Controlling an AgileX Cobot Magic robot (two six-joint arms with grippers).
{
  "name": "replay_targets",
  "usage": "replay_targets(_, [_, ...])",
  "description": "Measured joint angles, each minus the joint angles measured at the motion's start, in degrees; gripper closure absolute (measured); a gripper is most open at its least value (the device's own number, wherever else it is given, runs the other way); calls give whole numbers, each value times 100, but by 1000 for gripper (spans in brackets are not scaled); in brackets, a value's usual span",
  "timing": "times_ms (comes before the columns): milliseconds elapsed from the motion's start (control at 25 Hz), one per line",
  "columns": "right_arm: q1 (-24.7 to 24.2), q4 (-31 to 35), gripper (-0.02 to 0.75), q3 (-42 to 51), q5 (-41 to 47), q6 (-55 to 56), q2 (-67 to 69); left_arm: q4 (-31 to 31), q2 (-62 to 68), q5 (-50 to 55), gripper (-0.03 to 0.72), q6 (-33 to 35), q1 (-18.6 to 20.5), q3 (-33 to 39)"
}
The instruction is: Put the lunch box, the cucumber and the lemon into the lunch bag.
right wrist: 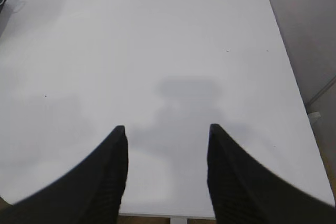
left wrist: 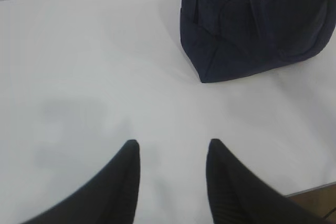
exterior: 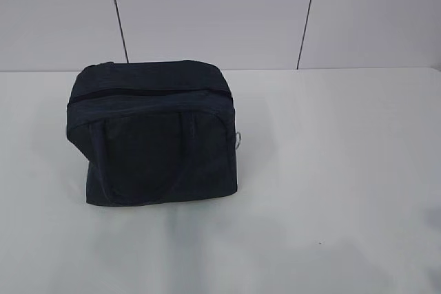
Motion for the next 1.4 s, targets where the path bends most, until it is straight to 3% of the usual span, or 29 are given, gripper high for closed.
replay_targets(760, [-13,0,358,0,0,-13,0,0,0,0,383,0,0,0])
replay_targets(1000, [-13,0,358,0,0,-13,0,0,0,0,383,0,236,0])
replay_targets(1400, [-13,0,358,0,0,-13,0,9,0,0,383,0,250,0])
